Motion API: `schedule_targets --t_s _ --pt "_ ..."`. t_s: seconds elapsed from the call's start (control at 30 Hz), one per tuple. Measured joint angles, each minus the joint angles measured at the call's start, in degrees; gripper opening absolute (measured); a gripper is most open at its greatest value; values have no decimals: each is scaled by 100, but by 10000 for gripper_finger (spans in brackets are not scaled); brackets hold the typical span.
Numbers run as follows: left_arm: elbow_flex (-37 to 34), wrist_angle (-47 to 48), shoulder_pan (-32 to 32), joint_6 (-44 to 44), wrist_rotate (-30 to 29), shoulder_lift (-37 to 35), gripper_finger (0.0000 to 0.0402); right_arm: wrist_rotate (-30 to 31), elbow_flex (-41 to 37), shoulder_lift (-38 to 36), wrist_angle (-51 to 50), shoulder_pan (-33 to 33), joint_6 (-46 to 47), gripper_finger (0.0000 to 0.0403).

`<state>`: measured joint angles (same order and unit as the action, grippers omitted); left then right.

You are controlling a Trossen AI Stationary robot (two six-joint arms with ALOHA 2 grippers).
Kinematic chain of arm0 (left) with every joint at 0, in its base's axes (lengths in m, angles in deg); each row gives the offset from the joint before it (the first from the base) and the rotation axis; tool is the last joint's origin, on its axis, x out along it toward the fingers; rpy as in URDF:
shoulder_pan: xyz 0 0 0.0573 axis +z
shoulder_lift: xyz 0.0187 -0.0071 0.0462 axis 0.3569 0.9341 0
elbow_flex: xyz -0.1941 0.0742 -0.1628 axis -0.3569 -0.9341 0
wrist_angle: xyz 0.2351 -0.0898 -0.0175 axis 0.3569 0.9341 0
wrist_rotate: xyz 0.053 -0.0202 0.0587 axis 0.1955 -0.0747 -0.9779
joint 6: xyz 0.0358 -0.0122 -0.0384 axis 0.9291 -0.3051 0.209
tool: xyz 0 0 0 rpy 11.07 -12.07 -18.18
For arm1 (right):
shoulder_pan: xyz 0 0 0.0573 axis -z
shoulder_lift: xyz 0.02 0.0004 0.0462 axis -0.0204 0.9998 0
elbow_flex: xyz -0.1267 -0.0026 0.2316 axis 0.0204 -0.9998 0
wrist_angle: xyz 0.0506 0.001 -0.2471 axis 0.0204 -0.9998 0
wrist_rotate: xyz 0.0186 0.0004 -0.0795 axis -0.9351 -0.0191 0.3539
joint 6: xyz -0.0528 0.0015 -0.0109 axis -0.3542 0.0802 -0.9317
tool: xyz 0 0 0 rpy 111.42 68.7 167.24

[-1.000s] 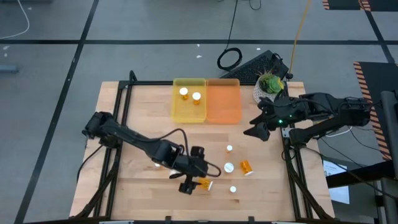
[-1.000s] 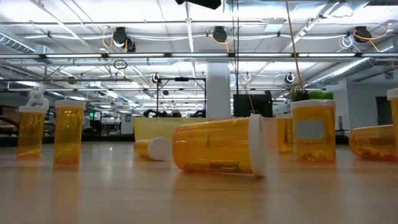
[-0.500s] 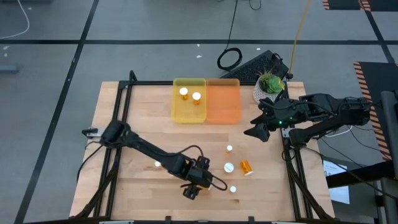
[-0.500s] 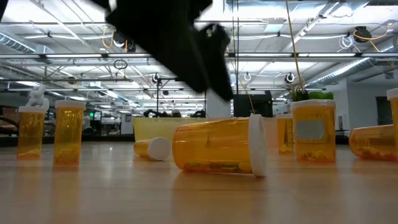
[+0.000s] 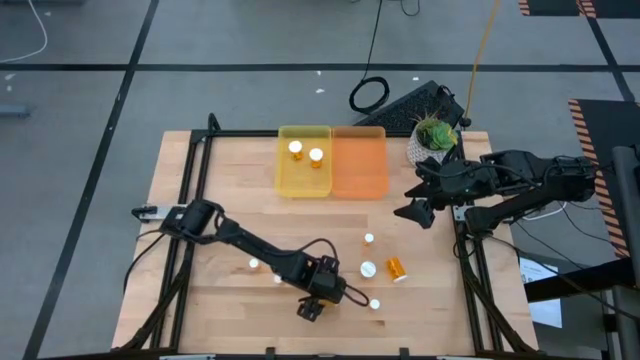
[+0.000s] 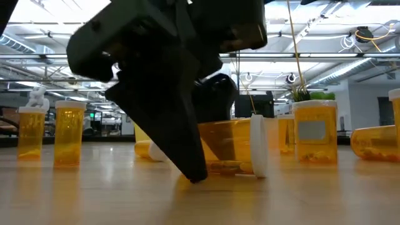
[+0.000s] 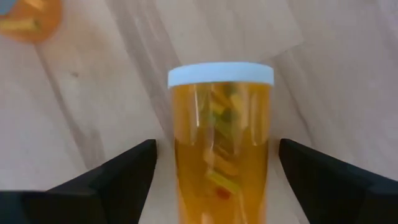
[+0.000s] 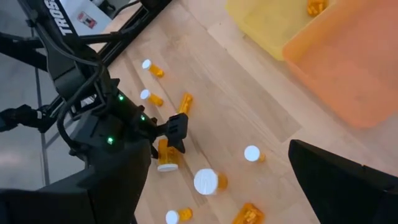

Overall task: Pick and place medicine bottles into bin by pill shape (circle, oval)
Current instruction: Put the large orange capsule bottle into the yellow bin

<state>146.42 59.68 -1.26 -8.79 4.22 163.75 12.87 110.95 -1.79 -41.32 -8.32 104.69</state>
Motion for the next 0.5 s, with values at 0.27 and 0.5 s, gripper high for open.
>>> schedule_targets --t_s 0.27,0.5 --pt "0 -99 -53 94 -114 9 243 6 0 0 -4 2 -82 376" --pt "-1 -85 -57 -237 -119 -55 178 170 0 0 -3 3 -146 376"
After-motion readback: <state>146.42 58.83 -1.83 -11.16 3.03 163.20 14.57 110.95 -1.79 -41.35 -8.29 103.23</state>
